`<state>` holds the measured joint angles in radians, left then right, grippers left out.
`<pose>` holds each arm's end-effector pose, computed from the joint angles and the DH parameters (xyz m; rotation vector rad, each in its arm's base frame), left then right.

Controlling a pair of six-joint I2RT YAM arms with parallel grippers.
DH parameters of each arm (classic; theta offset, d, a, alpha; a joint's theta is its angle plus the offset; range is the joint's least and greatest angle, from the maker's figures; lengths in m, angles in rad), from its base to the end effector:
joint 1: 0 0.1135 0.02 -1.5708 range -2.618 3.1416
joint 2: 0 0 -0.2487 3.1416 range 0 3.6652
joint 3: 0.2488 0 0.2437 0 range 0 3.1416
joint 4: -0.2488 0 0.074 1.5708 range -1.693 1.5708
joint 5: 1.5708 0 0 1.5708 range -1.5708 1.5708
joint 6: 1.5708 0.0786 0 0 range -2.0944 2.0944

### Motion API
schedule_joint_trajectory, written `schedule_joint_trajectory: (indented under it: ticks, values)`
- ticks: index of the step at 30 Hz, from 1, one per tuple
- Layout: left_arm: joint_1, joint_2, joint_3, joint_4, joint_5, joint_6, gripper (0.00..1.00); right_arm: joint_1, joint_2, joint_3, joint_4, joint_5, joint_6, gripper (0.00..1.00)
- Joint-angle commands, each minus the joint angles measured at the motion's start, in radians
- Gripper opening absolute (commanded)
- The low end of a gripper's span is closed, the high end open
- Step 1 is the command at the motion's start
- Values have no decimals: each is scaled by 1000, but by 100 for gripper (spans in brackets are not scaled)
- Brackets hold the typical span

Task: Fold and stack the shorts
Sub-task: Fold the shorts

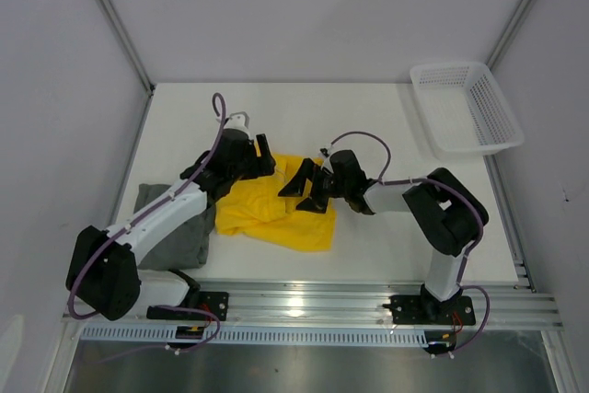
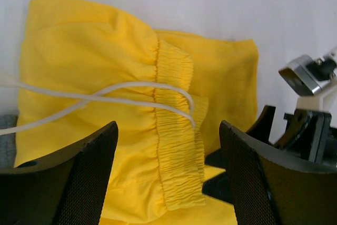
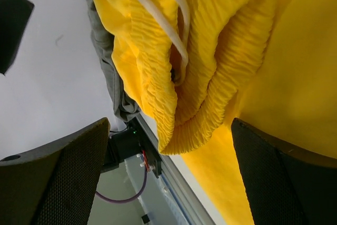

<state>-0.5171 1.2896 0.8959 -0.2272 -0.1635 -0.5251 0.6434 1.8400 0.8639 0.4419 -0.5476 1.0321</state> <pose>0.2805 -0.1448 0.2291 -0.1019 2.2097 -0.4087 0.2872 0.2665 0.1194 0.0867 2.4391 1.4743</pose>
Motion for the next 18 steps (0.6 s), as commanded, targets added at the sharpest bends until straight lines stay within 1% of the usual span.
schedule_joint_trajectory:
  ticks: [1,8,12,15,18]
  values:
    - [31,11,55,3,19,-7,80,32,-7,-14,6,51,37,99]
    - [110,100,139,6,33,13,80,53,31,-19,70,80,88,99]
    - [167,181,196,26,93,25,79,52,47,-8,83,110,88,99]
    - [173,249,228,37,117,45,79,47,71,14,92,115,89,98]
    - [178,326,276,37,124,68,78,44,88,20,132,106,112,96]
